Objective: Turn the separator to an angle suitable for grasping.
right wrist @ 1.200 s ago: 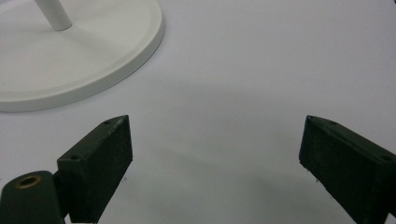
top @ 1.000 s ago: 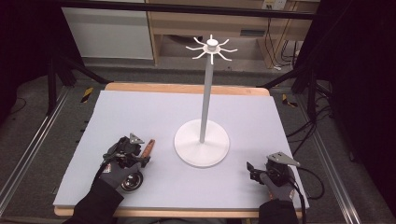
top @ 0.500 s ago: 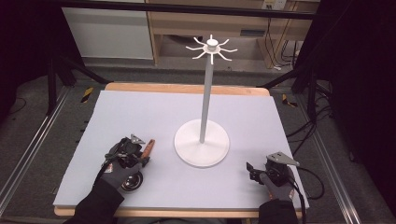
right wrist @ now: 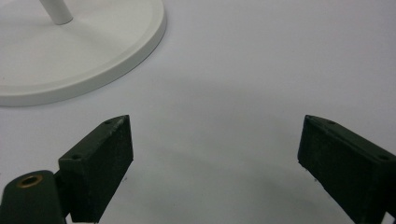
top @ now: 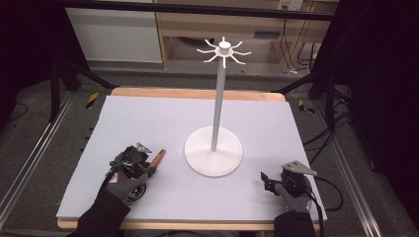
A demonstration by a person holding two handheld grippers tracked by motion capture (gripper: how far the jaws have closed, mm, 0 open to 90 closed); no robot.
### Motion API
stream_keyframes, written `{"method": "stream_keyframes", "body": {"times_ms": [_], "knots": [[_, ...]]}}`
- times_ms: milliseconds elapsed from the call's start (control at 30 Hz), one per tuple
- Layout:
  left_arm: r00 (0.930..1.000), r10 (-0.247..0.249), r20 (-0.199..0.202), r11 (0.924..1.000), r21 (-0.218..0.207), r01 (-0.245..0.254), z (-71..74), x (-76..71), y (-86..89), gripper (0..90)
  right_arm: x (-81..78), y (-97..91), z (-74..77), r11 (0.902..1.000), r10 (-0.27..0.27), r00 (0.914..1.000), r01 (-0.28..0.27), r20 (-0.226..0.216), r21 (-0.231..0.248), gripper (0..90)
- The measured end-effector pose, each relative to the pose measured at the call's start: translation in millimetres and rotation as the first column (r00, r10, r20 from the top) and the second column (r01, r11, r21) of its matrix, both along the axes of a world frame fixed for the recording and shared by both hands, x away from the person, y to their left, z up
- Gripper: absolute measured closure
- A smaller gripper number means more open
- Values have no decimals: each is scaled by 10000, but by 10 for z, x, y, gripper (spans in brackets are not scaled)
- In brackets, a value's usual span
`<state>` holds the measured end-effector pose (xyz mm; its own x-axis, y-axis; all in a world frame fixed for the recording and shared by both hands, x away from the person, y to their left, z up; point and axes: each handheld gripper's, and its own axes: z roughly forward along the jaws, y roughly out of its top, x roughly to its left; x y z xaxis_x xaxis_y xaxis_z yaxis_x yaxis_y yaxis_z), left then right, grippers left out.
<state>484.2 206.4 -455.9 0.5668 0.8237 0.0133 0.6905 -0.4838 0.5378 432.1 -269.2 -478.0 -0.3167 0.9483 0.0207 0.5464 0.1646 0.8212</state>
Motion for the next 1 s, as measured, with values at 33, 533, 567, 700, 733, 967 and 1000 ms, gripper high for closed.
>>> {"method": "stream_keyframes", "body": {"times_ms": [33, 533, 567, 700, 733, 967, 1000], "knots": [[10000, -70, -15, 10000, 6, 70, 6, -11, 0, 666, 1, 0, -1, 10000, 19, 10000, -19, 8, -4, 106], [9988, -471, 123, 9989, 80, 470, 31, -72, -48, 637, 4, -8, -4, 10000, -1, 10000, 0, -3, -72, 105], [9988, -467, 134, 9989, 23, 467, 48, -68, -54, 629, 4, -7, -4, 10000, -3, 10000, 3, -10, -64, 105], [9981, -515, 336, 9987, 33, 514, 90, -28, -100, 586, 9, -7, -5, 10000, -17, 10000, 17, -24, -26, 105], [9978, -576, 316, 9983, 51, 575, 92, -17, -116, 579, 9, -5, -3, 10000, -30, 10000, 29, -33, -10, 104], [9979, -505, 412, 9984, 294, 493, 89, 82, -171, 554, 14, -3, -6, 10000, -21, 10000, 21, -56, -20, 103], [9980, -502, 386, 9984, 285, 491, 75, 96, -186, 557, 13, -3, -6, 10000, -25, 10000, 25, -57, -22, 103]]}}
